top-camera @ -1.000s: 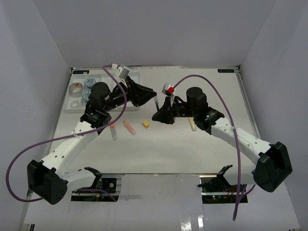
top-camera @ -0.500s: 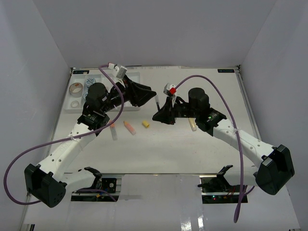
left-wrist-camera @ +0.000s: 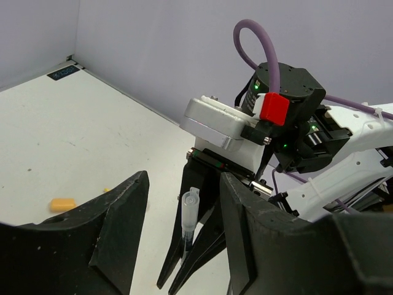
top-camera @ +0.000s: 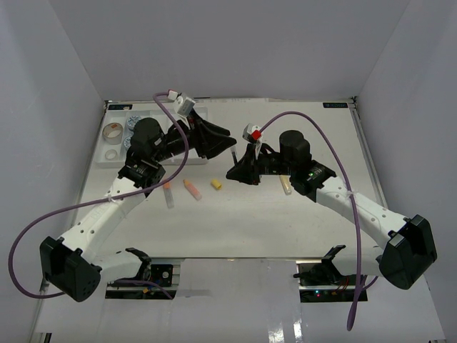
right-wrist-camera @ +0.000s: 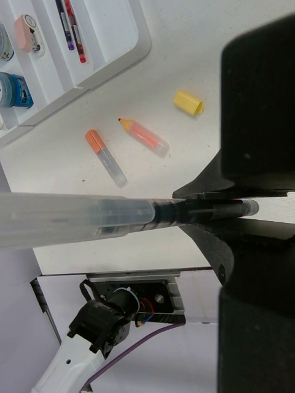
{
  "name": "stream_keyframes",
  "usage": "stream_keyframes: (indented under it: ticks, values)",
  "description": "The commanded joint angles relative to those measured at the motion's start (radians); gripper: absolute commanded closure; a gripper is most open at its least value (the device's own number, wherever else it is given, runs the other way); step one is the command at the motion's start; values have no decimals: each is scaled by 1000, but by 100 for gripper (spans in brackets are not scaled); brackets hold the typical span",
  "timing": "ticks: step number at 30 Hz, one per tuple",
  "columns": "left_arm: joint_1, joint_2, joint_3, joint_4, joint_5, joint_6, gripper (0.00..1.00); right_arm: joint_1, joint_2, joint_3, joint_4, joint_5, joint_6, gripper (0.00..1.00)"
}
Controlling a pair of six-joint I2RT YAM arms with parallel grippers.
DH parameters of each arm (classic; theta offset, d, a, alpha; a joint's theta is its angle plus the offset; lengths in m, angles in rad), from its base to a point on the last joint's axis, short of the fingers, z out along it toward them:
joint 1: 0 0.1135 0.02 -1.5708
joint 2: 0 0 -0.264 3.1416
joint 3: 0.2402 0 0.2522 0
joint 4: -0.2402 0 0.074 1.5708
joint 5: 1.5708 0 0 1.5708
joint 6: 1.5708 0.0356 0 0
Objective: Sort the stationery into containers
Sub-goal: Close the pen cap on the pen.
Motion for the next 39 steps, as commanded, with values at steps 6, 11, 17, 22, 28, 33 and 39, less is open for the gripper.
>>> stream_keyframes:
  ticks: [6, 11, 17, 22, 28, 33, 39]
  values:
    - [-7, 42, 61, 12, 52, 23, 42, 0, -23, 37, 20, -13, -8, 92]
    - [-18, 55, 68, 11, 58, 23, 46, 0, -21, 36, 23, -15, -6, 92]
    - [-32, 62, 66, 11, 59, 29, 49, 2, -18, 37, 26, -16, -2, 92]
    - [-39, 68, 62, 11, 59, 34, 51, 0, -18, 39, 28, -16, 0, 92]
    - [-47, 69, 60, 6, 61, 43, 60, 2, -15, 42, 29, -21, 6, 92]
    - [-50, 62, 54, 6, 62, 43, 69, 0, -18, 43, 35, -23, 11, 92]
    - [-53, 57, 40, 4, 78, 36, 86, 0, -20, 49, 40, -26, 20, 92]
